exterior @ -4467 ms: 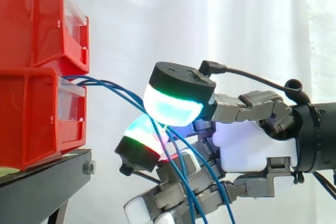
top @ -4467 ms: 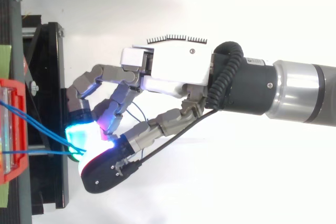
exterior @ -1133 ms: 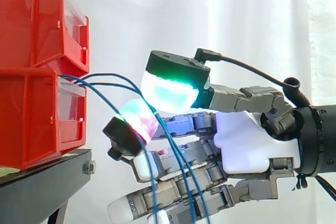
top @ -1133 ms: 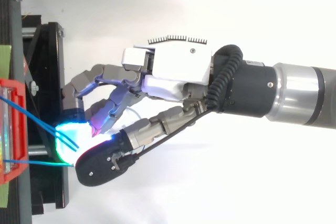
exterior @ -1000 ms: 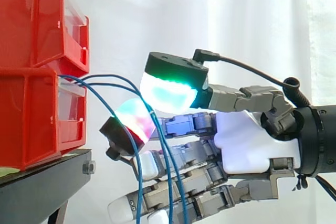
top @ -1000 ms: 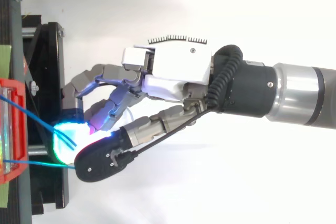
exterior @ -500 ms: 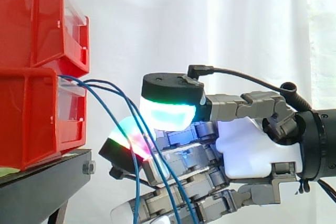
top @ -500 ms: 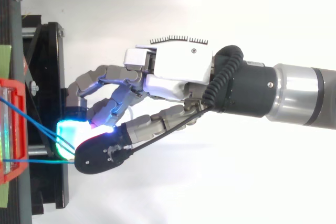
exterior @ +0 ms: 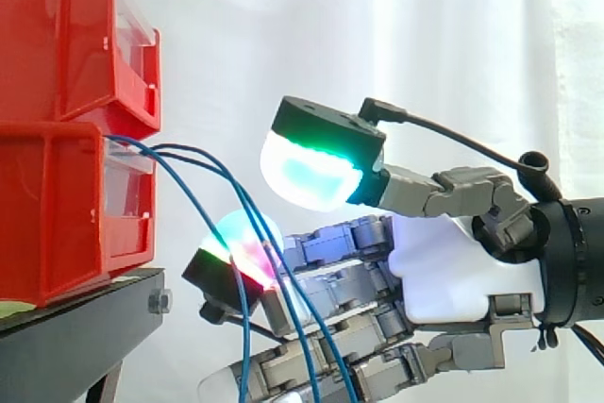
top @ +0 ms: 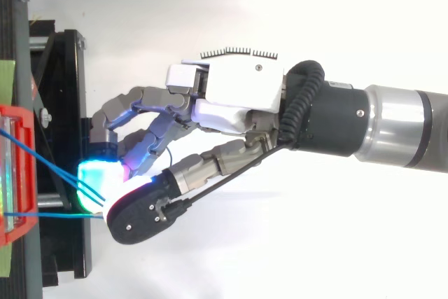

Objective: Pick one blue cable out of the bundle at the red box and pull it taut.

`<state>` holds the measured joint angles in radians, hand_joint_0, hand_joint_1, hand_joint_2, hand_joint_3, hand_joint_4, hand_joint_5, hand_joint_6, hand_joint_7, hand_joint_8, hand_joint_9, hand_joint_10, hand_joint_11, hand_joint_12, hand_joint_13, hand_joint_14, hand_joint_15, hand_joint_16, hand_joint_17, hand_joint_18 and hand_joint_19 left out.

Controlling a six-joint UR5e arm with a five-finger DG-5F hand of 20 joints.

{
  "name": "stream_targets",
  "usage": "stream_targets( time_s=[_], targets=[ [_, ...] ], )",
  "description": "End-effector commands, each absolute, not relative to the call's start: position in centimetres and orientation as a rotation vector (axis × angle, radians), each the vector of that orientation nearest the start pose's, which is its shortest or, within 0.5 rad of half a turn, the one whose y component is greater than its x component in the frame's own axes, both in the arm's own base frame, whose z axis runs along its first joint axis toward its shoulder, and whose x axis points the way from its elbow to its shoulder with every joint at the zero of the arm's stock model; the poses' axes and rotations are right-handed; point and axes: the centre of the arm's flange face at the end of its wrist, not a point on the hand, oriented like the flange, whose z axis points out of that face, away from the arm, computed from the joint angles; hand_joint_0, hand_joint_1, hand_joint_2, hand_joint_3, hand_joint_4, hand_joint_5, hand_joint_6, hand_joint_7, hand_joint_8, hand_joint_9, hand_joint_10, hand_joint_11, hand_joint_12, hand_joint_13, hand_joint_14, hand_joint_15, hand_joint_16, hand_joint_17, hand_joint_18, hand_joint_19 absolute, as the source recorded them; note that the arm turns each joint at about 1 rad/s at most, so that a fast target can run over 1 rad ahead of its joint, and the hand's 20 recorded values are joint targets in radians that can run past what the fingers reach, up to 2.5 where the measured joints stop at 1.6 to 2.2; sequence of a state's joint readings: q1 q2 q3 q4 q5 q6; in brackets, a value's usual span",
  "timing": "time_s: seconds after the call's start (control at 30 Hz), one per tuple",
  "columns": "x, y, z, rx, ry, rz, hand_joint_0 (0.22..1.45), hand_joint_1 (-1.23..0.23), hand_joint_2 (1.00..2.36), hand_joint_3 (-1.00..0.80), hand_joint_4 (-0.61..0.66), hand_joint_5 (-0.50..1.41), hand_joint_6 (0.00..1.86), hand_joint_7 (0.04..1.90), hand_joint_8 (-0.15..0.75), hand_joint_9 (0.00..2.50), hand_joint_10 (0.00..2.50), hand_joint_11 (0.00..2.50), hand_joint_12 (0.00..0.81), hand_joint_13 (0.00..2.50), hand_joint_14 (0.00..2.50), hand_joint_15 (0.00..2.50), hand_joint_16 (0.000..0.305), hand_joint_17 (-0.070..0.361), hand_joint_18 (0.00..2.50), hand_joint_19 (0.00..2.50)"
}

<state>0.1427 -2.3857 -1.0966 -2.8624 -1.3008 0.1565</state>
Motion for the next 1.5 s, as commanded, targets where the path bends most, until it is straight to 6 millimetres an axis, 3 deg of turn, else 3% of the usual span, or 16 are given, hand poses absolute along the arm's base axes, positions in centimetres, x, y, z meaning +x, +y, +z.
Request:
stream_targets(
  time_s=[0.0, 0.33, 0.57, 0.73, 1.13, 1.47],
  targets=[
    [78.34, -4.9, 21.77, 1.411, 1.076, 1.189, 0.51, -0.78, 1.0, -0.5, 0.15, -0.15, 0.84, 1.07, 0.352, 1.0, 0.02, 0.9, 0.383, 0.56, 0.01, 0.31, 0.056, 0.125, 0.58, 0.44],
    [78.31, -4.9, 21.7, 1.411, 1.077, 1.188, 0.59, -0.9, 1.0, -0.5, 0.19, -0.14, 0.9, 1.13, 0.351, 1.02, 0.02, 1.04, 0.373, 0.6, 0.01, 0.33, 0.052, 0.117, 0.61, 0.44],
    [78.31, -4.9, 21.7, 1.411, 1.077, 1.188, 0.66, -0.88, 1.0, -0.45, 0.18, -0.13, 0.91, 1.16, 0.348, 1.04, 0.02, 1.06, 0.366, 0.64, 0.01, 0.34, 0.051, 0.114, 0.65, 0.43],
    [78.27, -4.91, 21.63, 1.413, 1.077, 1.188, 0.66, -0.86, 1.01, -0.3, 0.15, -0.13, 0.92, 1.21, 0.351, 1.08, 0.02, 1.09, 0.366, 0.66, 0.01, 0.36, 0.051, 0.114, 0.66, 0.43],
    [78.13, -4.93, 21.35, 1.418, 1.081, 1.185, 0.57, -0.64, 1.01, -0.28, 0.16, -0.14, 0.9, 1.1, 0.376, 1.09, 0.01, 1.05, 0.404, 0.64, 0.01, 0.36, 0.06, 0.135, 0.65, 0.45],
    [78.09, -4.93, 21.28, 1.418, 1.083, 1.183, 0.58, -0.72, 1.01, -0.17, 0.17, -0.14, 0.9, 1.09, 0.398, 1.1, 0.01, 1.06, 0.42, 0.66, 0.01, 0.36, 0.062, 0.14, 0.68, 0.43]
  ],
)
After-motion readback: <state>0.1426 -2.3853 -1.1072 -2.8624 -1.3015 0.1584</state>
